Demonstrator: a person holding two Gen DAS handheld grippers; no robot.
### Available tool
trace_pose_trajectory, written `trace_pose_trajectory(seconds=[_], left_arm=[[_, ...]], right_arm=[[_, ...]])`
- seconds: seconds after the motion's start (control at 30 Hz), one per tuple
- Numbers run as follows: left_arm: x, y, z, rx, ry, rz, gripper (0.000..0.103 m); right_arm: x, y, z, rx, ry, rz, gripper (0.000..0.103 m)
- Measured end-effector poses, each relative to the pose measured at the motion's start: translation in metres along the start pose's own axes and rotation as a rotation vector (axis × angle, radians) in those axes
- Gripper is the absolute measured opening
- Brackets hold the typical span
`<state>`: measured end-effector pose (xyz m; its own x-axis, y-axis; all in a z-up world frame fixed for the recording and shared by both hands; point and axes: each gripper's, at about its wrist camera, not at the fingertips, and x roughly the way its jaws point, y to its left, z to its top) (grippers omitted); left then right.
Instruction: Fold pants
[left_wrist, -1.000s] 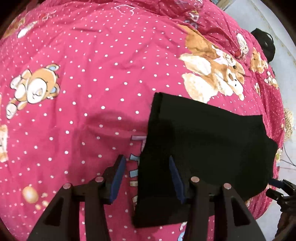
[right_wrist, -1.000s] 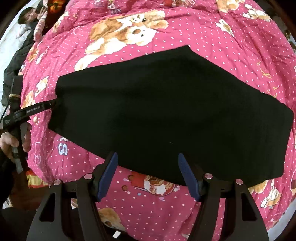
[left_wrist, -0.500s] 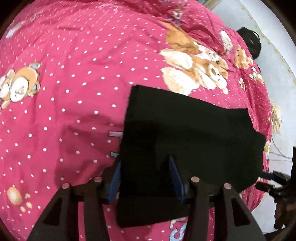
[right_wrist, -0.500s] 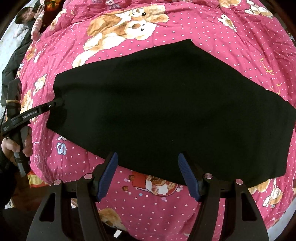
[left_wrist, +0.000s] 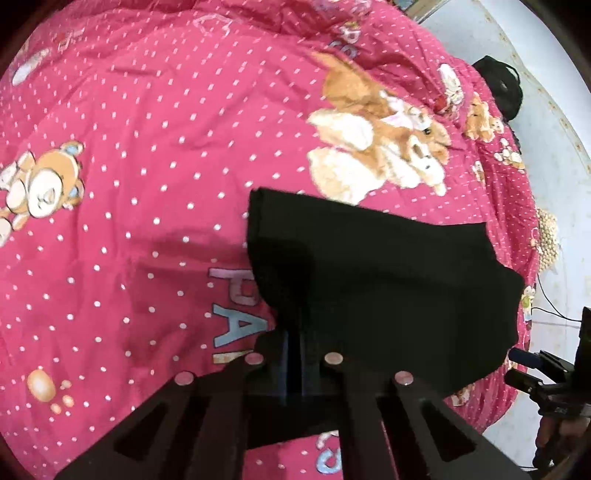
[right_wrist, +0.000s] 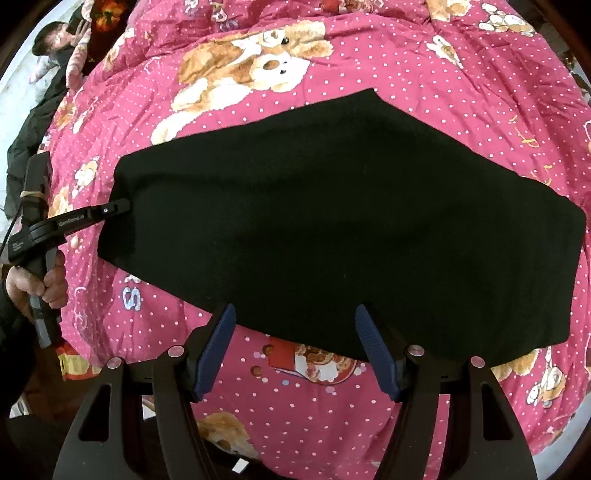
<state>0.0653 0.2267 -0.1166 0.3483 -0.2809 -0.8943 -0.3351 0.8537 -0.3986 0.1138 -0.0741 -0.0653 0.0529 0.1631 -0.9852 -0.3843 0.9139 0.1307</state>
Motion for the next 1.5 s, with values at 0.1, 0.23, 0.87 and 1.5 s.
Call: trace_pose_trajectory(seconds=[0.1,0.23,0.87,1.5], left_arm=[[-0.015,-0.013,0.0,0.013,-0.023,-0.006,0.005],[-0.032,-0.038,-0.001,0.045,-0.052,-0.021,0.005],[-0.011,-0.227,-0.016,0.221,-0.037,-0.141,0.005],[0.099,-0.328,-0.04,0.338,0.228,-0.19,0.01]], right_arm=[[-0.006,-0.003,-0.002,0.016,-0.026,0.007,0.068],[-0.015,-0.009,-0.009,0.037,-0.059,0.022,0.068],[-0.054,-0.094,-0.054,0.124,-0.14,0.05,0.068],[-0.037,-0.183,-0.049,0.27,-0.129,0.085,0.068]])
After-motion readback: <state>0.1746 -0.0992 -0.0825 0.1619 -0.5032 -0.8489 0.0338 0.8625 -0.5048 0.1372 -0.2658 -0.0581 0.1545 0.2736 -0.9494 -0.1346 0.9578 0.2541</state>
